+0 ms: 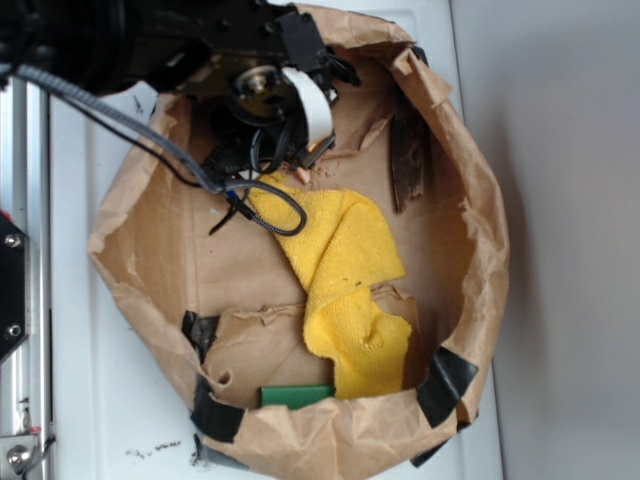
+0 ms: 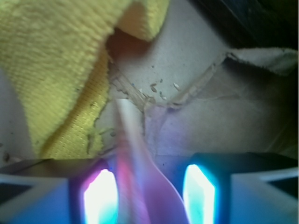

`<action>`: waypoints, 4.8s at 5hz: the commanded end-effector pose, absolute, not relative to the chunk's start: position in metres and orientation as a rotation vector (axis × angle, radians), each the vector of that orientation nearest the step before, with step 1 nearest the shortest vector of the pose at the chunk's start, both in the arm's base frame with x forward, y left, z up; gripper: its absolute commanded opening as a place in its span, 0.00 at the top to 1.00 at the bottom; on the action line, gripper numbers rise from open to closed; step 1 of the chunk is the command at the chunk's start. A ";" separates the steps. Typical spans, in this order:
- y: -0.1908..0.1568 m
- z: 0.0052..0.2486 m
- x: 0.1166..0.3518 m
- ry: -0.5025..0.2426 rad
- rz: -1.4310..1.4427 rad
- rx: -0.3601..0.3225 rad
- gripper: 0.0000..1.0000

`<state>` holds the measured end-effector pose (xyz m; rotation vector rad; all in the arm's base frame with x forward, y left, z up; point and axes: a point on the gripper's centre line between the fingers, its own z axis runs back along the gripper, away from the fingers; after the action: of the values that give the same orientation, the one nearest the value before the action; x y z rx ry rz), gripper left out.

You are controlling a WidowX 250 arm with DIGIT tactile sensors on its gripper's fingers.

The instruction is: Grab the shell.

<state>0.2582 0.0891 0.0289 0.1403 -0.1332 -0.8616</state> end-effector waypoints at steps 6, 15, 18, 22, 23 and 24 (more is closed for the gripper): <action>0.085 0.100 0.247 -0.258 -0.759 0.037 1.00; 0.093 0.049 0.251 -0.245 -0.913 0.033 0.00; 0.081 0.023 0.263 -0.237 -0.935 0.074 0.00; 0.079 0.015 0.266 -0.245 -0.929 0.068 1.00; 0.080 0.016 0.267 -0.250 -0.929 0.066 1.00; 0.081 0.019 0.266 -0.258 -0.926 0.066 1.00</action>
<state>0.2617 0.0778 0.0150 0.0403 -0.2423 -0.9014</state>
